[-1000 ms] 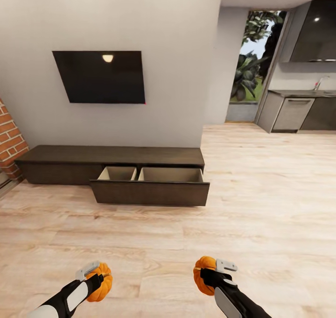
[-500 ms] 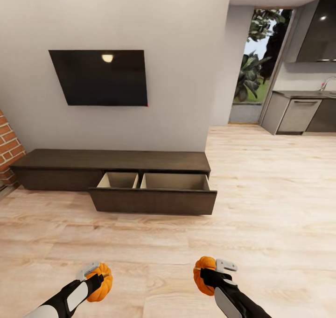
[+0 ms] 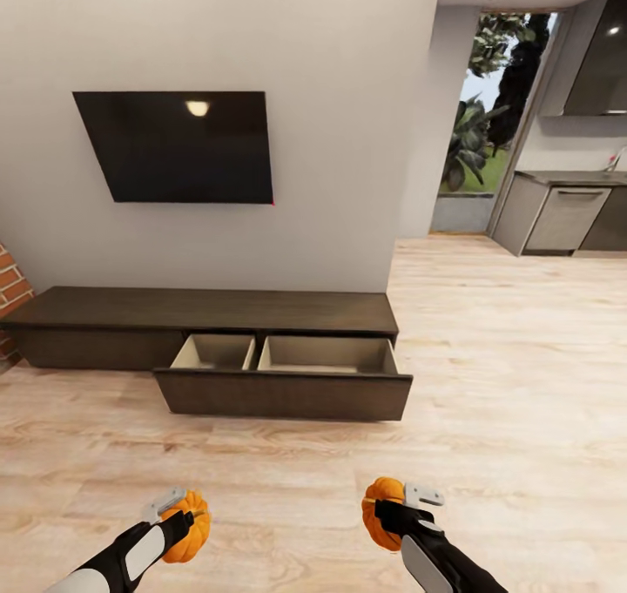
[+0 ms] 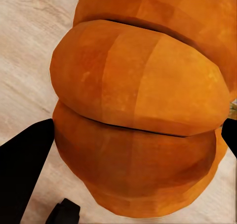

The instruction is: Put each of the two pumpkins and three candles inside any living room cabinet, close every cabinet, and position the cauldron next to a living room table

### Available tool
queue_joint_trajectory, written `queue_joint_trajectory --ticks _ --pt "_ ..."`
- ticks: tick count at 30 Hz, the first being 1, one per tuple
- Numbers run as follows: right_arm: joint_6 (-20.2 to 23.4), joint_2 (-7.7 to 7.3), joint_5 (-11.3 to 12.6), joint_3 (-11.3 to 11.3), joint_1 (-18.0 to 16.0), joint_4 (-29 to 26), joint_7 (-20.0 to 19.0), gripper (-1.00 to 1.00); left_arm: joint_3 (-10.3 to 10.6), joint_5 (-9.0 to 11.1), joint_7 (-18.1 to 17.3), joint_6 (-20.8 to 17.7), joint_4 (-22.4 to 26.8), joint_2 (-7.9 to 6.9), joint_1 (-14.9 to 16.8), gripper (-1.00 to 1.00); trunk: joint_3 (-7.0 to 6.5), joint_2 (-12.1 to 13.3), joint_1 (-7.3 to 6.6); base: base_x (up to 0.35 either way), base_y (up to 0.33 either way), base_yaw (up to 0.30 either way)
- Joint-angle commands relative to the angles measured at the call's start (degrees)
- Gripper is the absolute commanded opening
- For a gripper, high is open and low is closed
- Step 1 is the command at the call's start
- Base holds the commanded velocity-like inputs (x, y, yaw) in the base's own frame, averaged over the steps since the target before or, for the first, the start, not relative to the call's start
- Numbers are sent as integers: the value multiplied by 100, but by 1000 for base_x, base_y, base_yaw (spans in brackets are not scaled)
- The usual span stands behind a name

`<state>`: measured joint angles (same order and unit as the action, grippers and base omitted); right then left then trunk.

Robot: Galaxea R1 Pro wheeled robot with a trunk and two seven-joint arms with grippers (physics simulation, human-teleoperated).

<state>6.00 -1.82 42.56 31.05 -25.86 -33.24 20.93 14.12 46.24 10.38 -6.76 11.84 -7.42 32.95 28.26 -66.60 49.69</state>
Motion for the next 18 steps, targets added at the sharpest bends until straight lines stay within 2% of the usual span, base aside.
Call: queue_joint_trajectory --ticks 1,8,11,14,16,18 --pt "25 -8 15 43 -6 -16 51 -100 47 35 43 -27 20 -6 1 -100 5 -4 3 329 0 0" --pt "-35 -10 -11 53 -6 -80 47 -100 53 31 44 -27 20 -11 1 -100 5 -4 3 320 0 0" --pt "18 -18 -16 58 -6 -129 51 -100 73 -10 44 -145 39 -6 1 -100 5 -4 3 93 0 0" --pt "245 -12 -8 59 -6 -270 60 -100 74 -57 31 -900 161 -37 1 -100 5 -4 3 19 0 0" --pt "715 -10 -14 40 -6 -364 96 -100 73 -43 22 -1544 568 -186 1 -100 5 -4 3 4 0 0" --pt "1148 2 -11 24 -8 -412 131 -100 64 -24 23 -2279 1190 -332 1 -100 5 -4 3 2 0 0"
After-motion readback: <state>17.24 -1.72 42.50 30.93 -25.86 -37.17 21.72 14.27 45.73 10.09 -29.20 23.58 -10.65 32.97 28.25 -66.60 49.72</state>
